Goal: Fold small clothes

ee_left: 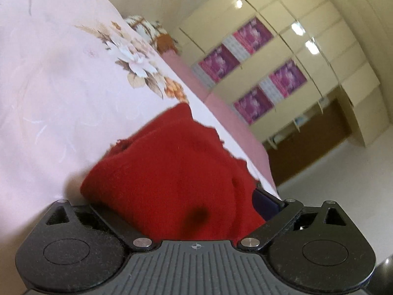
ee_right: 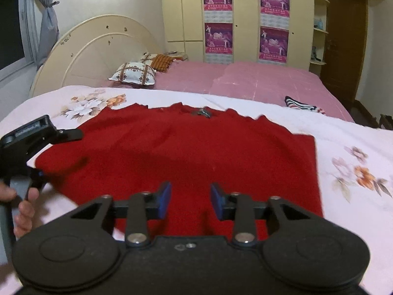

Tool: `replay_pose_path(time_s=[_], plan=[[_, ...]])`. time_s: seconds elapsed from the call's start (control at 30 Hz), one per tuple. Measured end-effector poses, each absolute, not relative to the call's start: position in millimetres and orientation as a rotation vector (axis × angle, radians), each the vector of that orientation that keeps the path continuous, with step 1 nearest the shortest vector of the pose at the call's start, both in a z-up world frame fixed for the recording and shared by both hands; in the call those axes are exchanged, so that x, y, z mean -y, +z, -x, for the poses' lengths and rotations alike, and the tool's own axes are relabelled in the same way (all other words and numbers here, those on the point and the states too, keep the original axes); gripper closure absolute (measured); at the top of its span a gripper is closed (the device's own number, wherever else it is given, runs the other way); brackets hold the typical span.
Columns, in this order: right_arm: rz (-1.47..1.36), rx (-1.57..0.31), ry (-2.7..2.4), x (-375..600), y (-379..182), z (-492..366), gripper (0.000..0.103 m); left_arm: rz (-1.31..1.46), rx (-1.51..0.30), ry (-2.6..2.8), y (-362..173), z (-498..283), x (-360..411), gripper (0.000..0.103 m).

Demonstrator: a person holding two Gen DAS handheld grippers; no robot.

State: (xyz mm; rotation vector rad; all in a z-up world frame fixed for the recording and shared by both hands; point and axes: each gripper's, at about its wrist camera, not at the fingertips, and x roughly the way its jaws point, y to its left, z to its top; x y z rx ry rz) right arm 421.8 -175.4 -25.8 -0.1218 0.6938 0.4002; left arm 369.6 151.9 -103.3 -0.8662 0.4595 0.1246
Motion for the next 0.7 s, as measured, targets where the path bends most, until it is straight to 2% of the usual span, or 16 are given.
replay_pose_path(time_s=[0.03, 0.13, 0.2, 0.23, 0.27, 0.3, 0.4, 0.47, 0.6, 0.7], plan=[[0.116, -0.690, 0.400, 173, -28, -426, 0.078, 0.862, -0.454, 0.136, -103, -371, -151, 0.011], [0.096, -0.681, 0.404, 165, -33, -442, 0.085, 0.874, -0.445, 0.158, -108, -379, -154, 0.032], [0.093, -0.668, 0.412, 160, -35, -450, 0.087, 0.909, -0.458, 0.158, -115, -387, -162, 0.057], [0.093, -0.656, 0.417, 157, -35, -452, 0.087, 0.918, -0.468, 0.159, -119, -392, -163, 0.063], [0.092, -0.644, 0.423, 154, -35, -455, 0.087, 0.931, -0.478, 0.153, -122, -394, -168, 0.075], [0.093, -0.631, 0.435, 152, -35, -456, 0.088, 0.945, -0.484, 0.145, -126, -397, -171, 0.080], [0.136, -0.599, 0.476, 137, -37, -460, 0.090, 1.011, -0.466, 0.106, -127, -397, -177, 0.085], [0.274, -0.661, 0.438, 120, -54, -469, 0.095, 1.004, -0.381, 0.041, -112, -394, -176, 0.085], [0.369, -0.639, 0.414, 110, -67, -466, 0.094, 0.898, -0.472, 0.066, -109, -409, -175, 0.085], [0.284, -0.583, 0.437, 115, -51, -456, 0.092, 0.927, -0.499, 0.052, -121, -410, -182, 0.084]])
